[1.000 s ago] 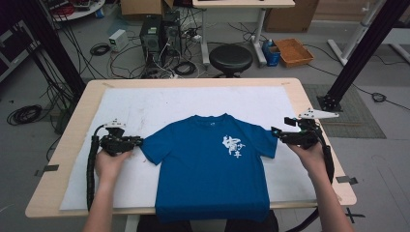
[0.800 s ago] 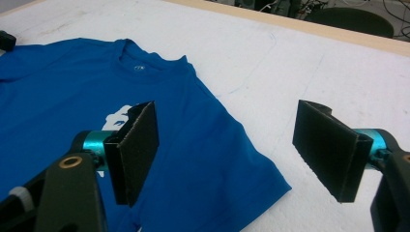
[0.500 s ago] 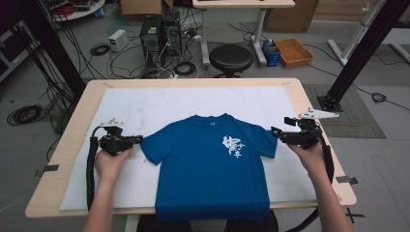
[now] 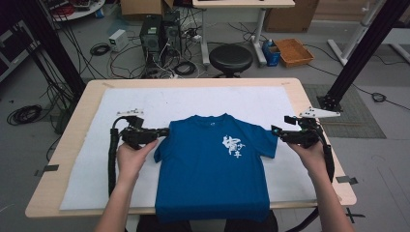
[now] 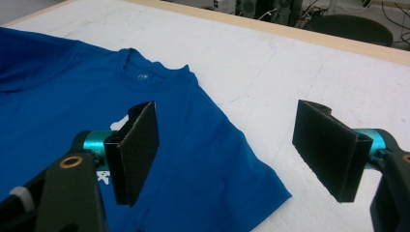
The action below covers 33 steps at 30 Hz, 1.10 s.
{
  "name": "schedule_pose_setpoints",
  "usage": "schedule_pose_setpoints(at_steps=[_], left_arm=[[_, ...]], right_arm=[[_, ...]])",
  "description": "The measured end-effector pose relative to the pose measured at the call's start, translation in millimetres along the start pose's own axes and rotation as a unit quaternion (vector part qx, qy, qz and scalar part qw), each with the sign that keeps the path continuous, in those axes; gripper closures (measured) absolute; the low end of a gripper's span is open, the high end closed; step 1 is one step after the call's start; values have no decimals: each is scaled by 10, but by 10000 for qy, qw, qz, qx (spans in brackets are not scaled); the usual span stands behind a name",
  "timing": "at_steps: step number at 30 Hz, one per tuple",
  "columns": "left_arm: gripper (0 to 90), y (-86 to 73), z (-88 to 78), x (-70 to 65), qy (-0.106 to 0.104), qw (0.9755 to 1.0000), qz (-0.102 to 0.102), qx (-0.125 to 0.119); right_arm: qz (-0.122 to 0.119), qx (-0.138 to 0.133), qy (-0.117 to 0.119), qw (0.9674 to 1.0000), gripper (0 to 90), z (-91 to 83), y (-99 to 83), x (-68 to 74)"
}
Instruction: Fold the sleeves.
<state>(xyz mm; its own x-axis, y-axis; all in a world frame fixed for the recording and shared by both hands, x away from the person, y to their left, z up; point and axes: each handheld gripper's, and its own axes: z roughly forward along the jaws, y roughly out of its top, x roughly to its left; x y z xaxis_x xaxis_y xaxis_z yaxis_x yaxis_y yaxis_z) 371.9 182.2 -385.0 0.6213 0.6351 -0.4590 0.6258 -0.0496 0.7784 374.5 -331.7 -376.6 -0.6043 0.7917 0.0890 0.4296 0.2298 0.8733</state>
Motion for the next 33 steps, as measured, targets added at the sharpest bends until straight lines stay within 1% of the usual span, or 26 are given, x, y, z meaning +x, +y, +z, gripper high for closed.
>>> schedule_pose_setpoints(at_steps=[1,3,4,5,8,9,10,11,14,15,16,17,18,19,20,21,23,24,26,28,31,33], left_arm=[[880,0,0,0,0,10000,0,0],[880,22,110,-78,-41,10000,19,-19],[880,25,227,-120,-58,10000,6,27],[880,25,227,-120,-58,10000,6,27],[880,2,401,-141,-25,10000,-35,89],[879,-8,451,-136,-46,9999,-27,132],[879,-22,506,-140,-57,9999,-87,125],[880,-35,556,-138,-83,9998,-84,163],[873,-76,689,-139,-31,9996,-9,280],[845,-88,720,-134,-35,9996,8,285],[786,-97,740,-125,-58,9997,59,230],[786,-100,742,-118,-121,9997,124,170],[751,-99,742,-125,-160,9997,184,79],[709,-94,731,-138,-153,9995,267,-30],[606,-78,685,-158,-75,9987,476,-191],[571,-71,653,-167,-44,9982,522,-277],[522,-58,565,-176,62,9968,687,-415],[496,-58,565,-176,62,9968,687,-415],[480,-54,451,-176,200,9945,882,-528],[453,-64,322,-168,329,9919,1058,-618],[444,-97,133,-130,545,9871,1340,-681],[437,-126,20,-89,627,9847,1479,-676]], right_arm=[[-2,-4,-1,10000,245,-1,0,-1],[-5,-1,2,10000,245,-3,0,-1],[11,-1,1,10000,246,-3,-2,1],[11,-1,1,10000,246,-3,-2,1],[3,3,0,10000,245,-2,-9,-2],[-6,2,-3,10000,246,-2,-12,-4],[9,17,-10,10000,245,-2,-14,-5],[17,16,-8,10000,245,0,-17,-7],[19,31,-27,10000,246,8,-30,-24],[39,40,-42,10000,246,9,-34,-26],[53,49,-51,10000,247,10,-40,-29],[53,49,-51,10000,247,10,-40,-29],[55,55,-52,10000,249,12,-45,-34],[74,83,-72,9999,249,15,-47,-37],[80,81,-96,9999,250,20,-51,-43],[88,81,-113,9999,252,22,-51,-42],[79,105,-137,9998,265,27,-53,-44],[97,115,-148,9998,275,29,-57,-46],[105,107,-163,9998,283,32,-64,-51],[173,163,-215,9995,302,45,-91,-81],[215,182,-229,9993,334,54,-110,-108],[278,229,-248,9990,349,74,-134,-142]])
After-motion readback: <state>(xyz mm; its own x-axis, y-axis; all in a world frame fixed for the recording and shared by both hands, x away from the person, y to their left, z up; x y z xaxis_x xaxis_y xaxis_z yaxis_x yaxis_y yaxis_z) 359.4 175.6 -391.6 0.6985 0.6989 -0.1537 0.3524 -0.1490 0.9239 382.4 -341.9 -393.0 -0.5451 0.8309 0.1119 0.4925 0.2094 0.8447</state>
